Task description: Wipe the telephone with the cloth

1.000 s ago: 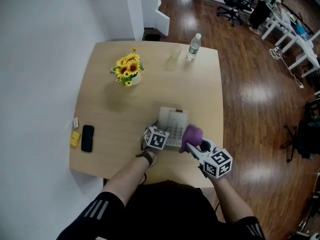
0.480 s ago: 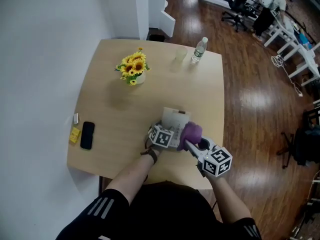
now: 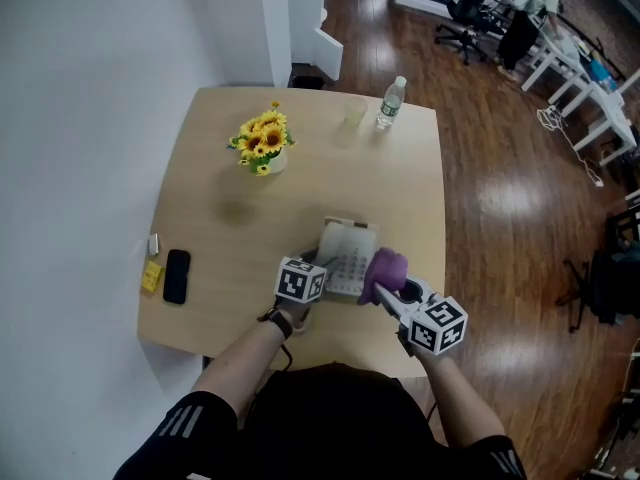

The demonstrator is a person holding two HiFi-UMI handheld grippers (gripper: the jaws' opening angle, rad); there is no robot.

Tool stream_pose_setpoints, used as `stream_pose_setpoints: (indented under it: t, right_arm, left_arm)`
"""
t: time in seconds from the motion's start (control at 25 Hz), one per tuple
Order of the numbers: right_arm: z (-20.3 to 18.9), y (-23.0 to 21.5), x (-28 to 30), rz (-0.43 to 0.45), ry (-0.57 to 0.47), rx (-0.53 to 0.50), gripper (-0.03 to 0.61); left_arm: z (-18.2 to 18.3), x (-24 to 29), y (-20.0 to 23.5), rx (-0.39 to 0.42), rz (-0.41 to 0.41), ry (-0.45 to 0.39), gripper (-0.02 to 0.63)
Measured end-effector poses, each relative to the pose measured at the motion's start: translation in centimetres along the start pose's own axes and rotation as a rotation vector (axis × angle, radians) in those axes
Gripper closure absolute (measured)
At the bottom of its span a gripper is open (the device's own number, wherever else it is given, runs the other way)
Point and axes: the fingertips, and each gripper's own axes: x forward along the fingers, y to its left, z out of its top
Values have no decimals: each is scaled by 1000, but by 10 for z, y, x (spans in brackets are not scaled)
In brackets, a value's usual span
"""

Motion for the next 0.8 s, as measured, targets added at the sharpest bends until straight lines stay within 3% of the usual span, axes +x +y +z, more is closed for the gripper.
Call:
stream_pose_setpoints:
  t: [0.12, 0.36, 0.56, 0.8]
  right_arm:
    - [13, 2, -1, 7, -22, -21, 428]
    - [52, 15, -2, 32, -65, -105, 428]
    - [97, 42, -3, 60, -79, -313, 430]
    - [156, 92, 1, 75, -122, -596, 431]
  left_arm:
    - [18, -35, -19, -72, -136, -109, 400]
    - [76, -122, -54, -297, -514, -428, 402]
    - [114, -198, -87, -312, -745, -590, 403]
    - [127, -250, -112, -361, -986, -690, 408]
